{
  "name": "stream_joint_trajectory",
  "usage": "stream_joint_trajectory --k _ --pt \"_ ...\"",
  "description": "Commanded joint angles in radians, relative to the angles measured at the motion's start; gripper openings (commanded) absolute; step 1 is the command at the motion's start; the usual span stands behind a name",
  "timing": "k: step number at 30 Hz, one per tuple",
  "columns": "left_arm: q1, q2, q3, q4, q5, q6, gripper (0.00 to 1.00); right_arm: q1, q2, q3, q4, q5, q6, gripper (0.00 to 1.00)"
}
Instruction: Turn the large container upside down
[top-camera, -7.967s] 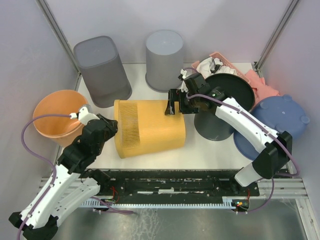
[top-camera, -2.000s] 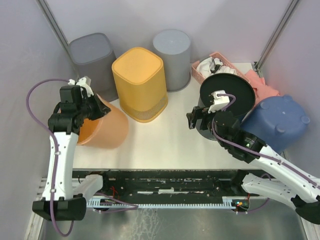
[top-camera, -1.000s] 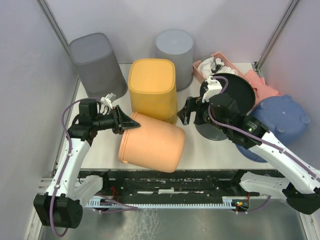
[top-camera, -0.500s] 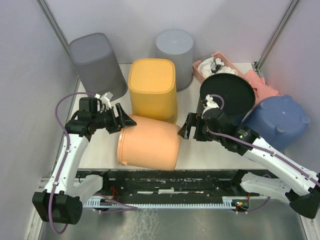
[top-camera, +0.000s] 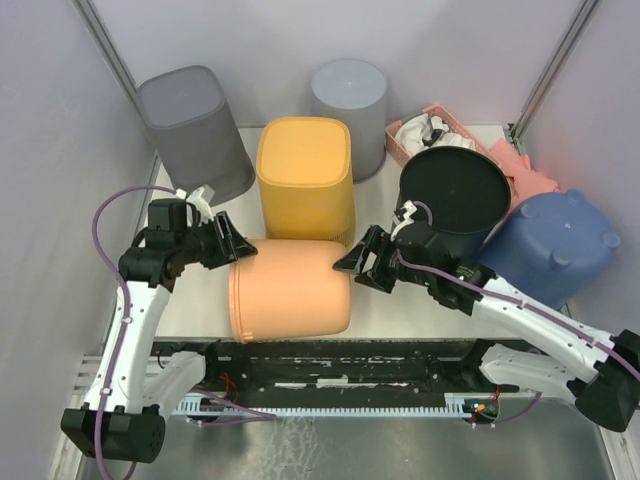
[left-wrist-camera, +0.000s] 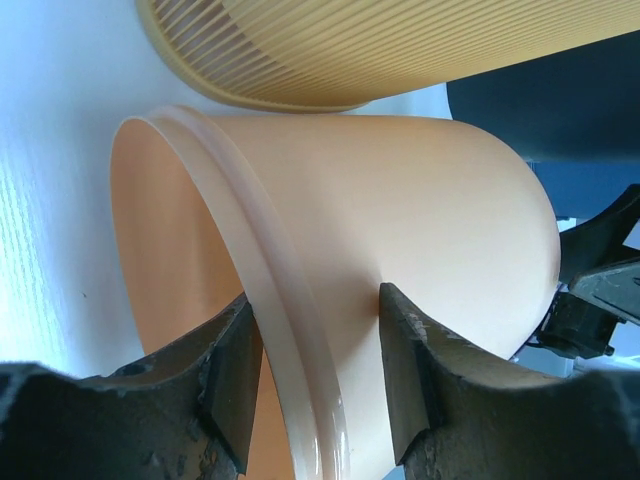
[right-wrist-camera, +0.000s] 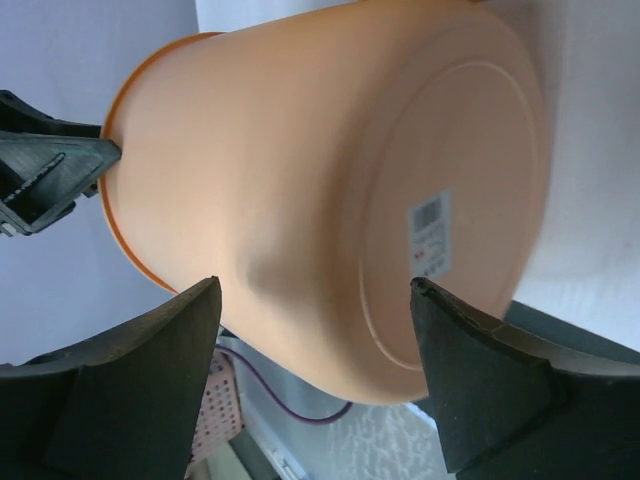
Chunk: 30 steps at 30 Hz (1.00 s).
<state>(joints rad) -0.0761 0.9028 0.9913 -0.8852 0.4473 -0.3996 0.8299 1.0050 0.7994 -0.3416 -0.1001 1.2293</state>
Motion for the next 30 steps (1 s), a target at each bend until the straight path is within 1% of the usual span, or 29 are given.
stream_joint_trajectory --k 1,4,6,8,9,10,13,16,18,20,24,26,30 --pt "-0.003 0.008 0.003 -0.088 -0.075 0.078 0.51 0.003 0.042 0.001 0.183 -0.082 0.060 0.82" --pt "-0.003 0.007 0.003 -0.090 -0.075 0.077 0.48 0.010 0.055 0.001 0.232 -0.099 0.055 0.76" --pt "-0.004 0.007 -0.003 -0.078 -0.052 0.078 0.48 0.011 0.067 0.003 0.260 -0.119 0.043 0.73" --pt "-0.016 0.017 -0.008 -0.059 0.019 0.077 0.55 0.017 0.077 0.009 0.265 -0.116 0.035 0.73" --pt "-0.039 0.023 0.000 -0.056 0.026 0.073 0.58 0.019 0.082 0.012 0.265 -0.112 0.032 0.72" --pt "-0.065 0.028 0.010 -0.056 -0.003 0.065 0.61 0.021 0.090 0.015 0.260 -0.108 0.027 0.72" --pt "-0.133 0.031 0.056 -0.090 -0.179 0.049 0.69 0.022 0.105 0.030 0.209 -0.085 0.011 0.71" --pt "-0.141 0.034 0.105 -0.141 -0.366 0.058 0.79 0.022 0.103 0.027 0.178 -0.057 0.006 0.70" --pt "-0.141 0.037 0.129 -0.171 -0.477 0.061 0.82 0.022 0.094 0.022 0.168 -0.041 0.001 0.71" --pt "-0.140 0.036 0.156 -0.191 -0.511 0.059 0.83 0.021 0.087 0.020 0.153 -0.029 -0.007 0.72" --pt "-0.140 0.005 0.216 -0.225 -0.512 0.031 0.83 0.021 0.092 0.033 0.136 -0.016 -0.037 0.77" --pt "-0.140 -0.008 0.254 -0.263 -0.500 0.023 0.81 0.021 0.107 0.061 0.107 -0.013 -0.064 0.80" --pt "-0.144 -0.022 0.315 -0.352 -0.498 0.019 0.72 0.021 0.139 0.099 0.081 -0.023 -0.088 0.83"
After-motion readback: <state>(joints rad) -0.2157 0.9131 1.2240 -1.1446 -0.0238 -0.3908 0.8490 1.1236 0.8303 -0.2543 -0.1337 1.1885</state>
